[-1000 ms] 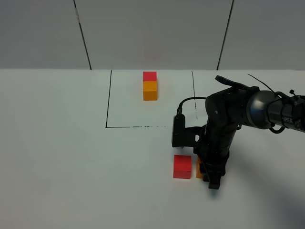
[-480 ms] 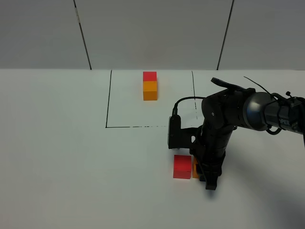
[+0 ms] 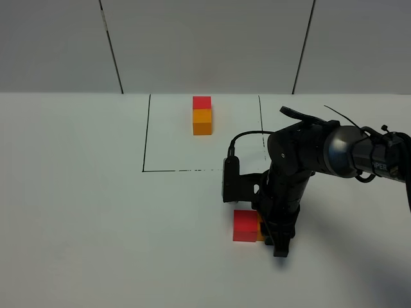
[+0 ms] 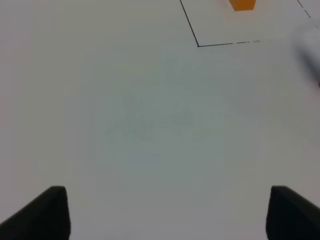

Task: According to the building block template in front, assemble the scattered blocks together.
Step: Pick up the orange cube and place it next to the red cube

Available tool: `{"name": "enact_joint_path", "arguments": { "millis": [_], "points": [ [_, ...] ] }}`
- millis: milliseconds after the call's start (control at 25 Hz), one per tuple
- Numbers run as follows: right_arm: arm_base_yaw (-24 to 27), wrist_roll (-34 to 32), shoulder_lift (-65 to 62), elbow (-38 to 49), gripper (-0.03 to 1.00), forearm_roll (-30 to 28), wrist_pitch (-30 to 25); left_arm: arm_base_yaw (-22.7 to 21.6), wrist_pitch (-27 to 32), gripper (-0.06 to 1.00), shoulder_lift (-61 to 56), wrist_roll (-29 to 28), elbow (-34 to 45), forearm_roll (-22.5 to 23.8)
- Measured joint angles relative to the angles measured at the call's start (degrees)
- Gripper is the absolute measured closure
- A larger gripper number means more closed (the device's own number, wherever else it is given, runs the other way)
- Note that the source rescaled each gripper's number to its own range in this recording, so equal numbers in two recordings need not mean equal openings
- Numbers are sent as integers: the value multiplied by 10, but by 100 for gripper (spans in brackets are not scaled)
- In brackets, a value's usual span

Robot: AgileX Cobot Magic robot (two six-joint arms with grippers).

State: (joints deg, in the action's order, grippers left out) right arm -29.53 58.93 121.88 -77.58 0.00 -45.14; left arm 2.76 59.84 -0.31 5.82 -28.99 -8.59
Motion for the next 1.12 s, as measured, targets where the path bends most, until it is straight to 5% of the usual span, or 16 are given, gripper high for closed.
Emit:
{"name": "enact_joint_path", "arguments": {
  "millis": [600,680,920,1120],
  "points": [
    [0,-6,0,0,81,0,3,0,0,25,0,0,0,0],
    [-1,-14,0,0,68,6,13,0,0,25,0,0,0,0],
    [-2,-76,-17,1,3,0,32,0,0,25,0,0,0,0],
    [-4,-123,-71,1,-3,-15,17,0,0,25,0,0,0,0]
  ]
}}
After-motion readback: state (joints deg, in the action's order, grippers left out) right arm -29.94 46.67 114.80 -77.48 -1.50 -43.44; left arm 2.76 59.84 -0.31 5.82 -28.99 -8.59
